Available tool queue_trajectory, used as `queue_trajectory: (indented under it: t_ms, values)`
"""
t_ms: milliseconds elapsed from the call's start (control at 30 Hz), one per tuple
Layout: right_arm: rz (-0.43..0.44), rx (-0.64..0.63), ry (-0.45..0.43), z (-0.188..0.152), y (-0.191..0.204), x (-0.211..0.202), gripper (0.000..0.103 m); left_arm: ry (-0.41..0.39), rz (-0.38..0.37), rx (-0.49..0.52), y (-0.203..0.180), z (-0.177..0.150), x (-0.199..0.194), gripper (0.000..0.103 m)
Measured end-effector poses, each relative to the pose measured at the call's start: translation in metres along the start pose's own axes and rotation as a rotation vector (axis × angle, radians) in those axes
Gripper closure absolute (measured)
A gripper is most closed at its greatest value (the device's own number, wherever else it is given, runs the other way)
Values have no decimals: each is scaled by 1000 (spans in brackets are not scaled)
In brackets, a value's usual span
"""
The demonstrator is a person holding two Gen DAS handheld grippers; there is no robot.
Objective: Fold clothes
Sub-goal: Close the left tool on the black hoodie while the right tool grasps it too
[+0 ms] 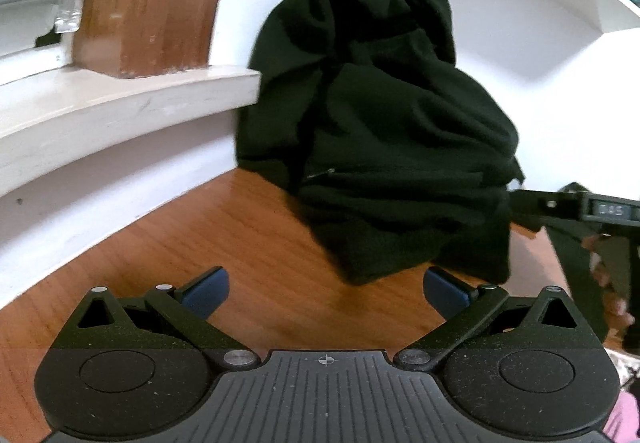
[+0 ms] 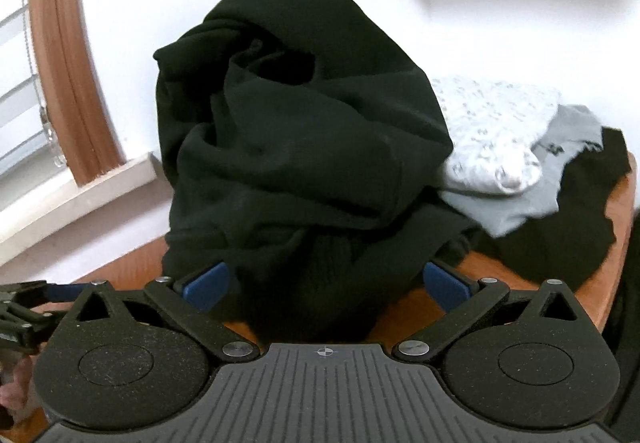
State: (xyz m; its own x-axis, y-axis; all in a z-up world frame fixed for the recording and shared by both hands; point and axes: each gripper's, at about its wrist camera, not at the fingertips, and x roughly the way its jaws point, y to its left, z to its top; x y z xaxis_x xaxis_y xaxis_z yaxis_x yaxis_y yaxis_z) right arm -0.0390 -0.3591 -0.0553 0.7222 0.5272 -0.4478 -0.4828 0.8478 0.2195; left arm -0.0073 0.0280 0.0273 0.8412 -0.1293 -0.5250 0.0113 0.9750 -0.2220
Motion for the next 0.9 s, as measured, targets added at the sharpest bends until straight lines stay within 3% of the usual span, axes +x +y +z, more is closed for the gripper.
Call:
queue_trajectory:
  t_ms: [133, 233, 300, 400, 567, 633, 700, 900]
  values:
    - [22, -57, -12, 12, -13, 9, 0, 21, 4, 4, -13, 11, 19, 0]
    - [99, -69, -18, 20, -28, 15, 0, 57, 5, 13, -22, 19, 37, 10]
    - [134, -80, -30, 21, -34, 16, 0, 82, 11, 11, -25, 21, 48, 34]
    - [175, -113, -46, 22, -39, 18, 1, 116, 24, -15, -26, 20, 63, 45]
    - [229, -166, -62, 28, -41, 22, 6, 129, 55, -40, -33, 19, 70, 53]
    - [257, -167, -59, 32, -41, 24, 9, 123, 78, -28, -38, 19, 69, 63]
    - [272, -163, -49, 33, -41, 28, 9, 96, 94, -43, -39, 18, 62, 81]
    - [323, -117, -23, 37, -39, 29, 17, 58, 71, -55, -41, 17, 29, 85]
